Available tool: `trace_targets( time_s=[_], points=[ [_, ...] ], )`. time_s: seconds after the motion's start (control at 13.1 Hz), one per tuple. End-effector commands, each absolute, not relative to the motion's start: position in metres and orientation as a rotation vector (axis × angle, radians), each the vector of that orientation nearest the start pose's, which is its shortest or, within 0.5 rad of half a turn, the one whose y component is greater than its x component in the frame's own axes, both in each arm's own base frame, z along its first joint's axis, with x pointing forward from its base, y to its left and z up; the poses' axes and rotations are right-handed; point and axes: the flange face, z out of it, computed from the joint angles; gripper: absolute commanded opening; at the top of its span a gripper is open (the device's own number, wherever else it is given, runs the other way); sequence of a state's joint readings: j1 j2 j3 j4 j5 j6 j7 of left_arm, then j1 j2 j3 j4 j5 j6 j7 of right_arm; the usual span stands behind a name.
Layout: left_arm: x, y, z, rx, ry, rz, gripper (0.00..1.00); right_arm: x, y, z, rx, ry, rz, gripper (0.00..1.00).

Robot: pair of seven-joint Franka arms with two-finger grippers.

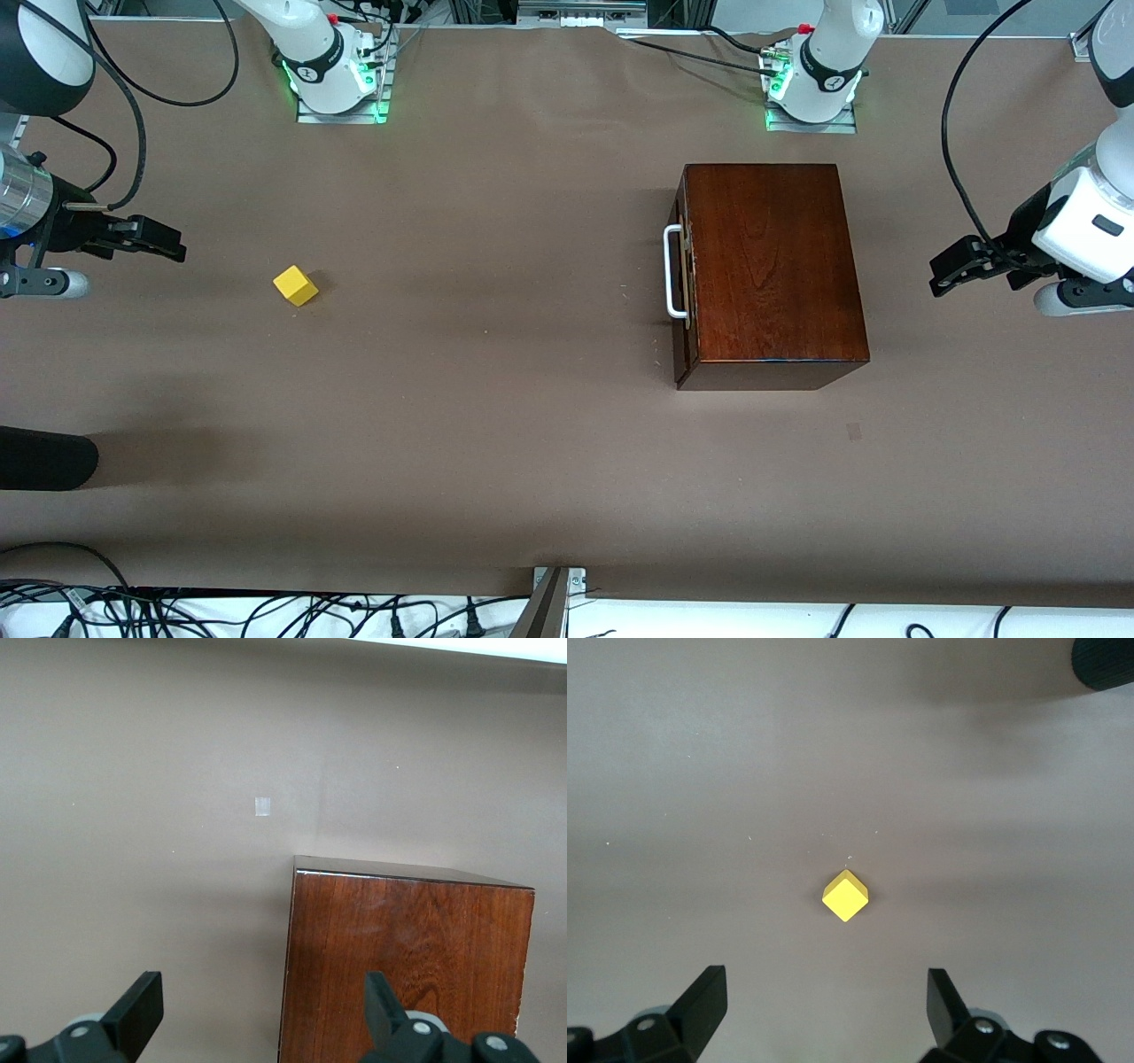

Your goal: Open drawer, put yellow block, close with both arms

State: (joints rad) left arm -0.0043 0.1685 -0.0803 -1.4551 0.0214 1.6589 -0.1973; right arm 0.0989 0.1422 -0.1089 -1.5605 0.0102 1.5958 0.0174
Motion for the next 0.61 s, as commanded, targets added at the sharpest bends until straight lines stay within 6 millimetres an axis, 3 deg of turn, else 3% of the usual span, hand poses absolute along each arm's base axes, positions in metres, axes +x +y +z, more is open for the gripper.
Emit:
trace_targets(
  time_s=[0.0, 0.31, 0.54],
  points=[
    [0.614, -0.054, 0.585, -3.155, -0.177, -0.043, 1.00, 0.593, 0.000, 0.557, -3.153, 0.019, 0.156, 1.00],
    [0.614, -0.058, 0.580, -3.156, -0.138, -0.022, 1.00, 0.594, 0.003, 0.585, -3.147, 0.004, 0.074, 1.00],
    [0.608, -0.090, 0.582, -3.158, -0.080, 0.008, 1.00, 0.594, 0.008, 0.589, -3.142, 0.005, 0.057, 1.00]
  ],
)
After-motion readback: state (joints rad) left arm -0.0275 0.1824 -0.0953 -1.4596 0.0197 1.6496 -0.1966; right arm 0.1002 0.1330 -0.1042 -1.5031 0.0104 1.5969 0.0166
